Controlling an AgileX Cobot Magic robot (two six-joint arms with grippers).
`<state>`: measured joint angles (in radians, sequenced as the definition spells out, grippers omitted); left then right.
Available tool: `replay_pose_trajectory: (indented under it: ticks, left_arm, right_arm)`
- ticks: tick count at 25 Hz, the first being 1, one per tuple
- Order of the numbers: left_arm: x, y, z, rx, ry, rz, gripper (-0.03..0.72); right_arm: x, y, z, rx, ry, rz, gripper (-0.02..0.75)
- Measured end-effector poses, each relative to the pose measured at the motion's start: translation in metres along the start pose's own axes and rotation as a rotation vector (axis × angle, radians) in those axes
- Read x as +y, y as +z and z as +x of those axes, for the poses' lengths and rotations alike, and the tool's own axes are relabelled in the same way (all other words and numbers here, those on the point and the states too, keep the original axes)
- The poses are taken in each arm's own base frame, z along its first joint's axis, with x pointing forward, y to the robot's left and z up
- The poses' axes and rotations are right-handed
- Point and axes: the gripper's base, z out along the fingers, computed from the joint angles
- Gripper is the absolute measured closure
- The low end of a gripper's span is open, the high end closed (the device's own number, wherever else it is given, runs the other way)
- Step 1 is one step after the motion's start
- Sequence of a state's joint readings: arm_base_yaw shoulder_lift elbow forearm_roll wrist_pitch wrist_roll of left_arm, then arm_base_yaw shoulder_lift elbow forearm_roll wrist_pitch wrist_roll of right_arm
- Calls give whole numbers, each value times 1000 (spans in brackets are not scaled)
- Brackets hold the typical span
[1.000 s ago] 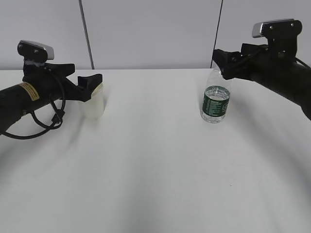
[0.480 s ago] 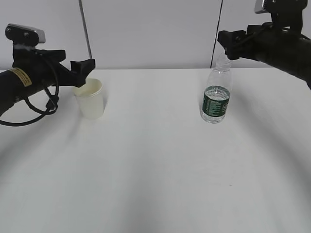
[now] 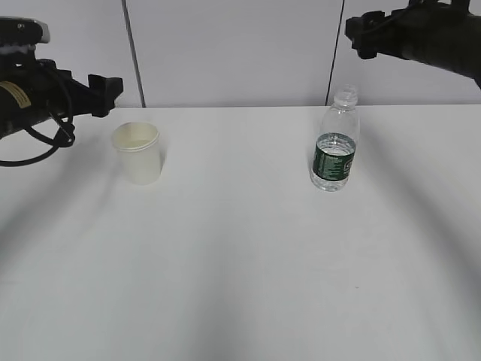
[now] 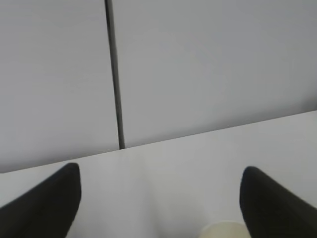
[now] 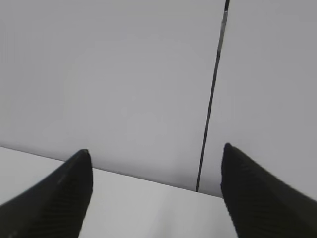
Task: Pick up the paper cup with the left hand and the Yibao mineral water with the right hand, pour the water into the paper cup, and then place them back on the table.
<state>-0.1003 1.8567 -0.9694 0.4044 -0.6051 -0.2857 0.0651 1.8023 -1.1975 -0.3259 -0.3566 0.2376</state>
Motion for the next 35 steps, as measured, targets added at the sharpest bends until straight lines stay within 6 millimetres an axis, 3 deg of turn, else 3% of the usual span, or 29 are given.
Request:
replay_pose_trajectory:
  ticks: [8,18,28,35]
  left_arm:
    - [12,-5,-43,89,10,-110,97]
    - [25,-5,-63,298,-173,-252,137]
    - [29,-16,-91,555,-234,-326,151]
    - [22,-31,-113,750,-267,-278,164]
  right_arm:
    - [-9,5,-17,127,50,79,143]
    - [-21,2,-62,265,66,169,144]
    - [-25,-14,-81,499,152,231,144]
    - [-23,-32,-92,694,226,246,146]
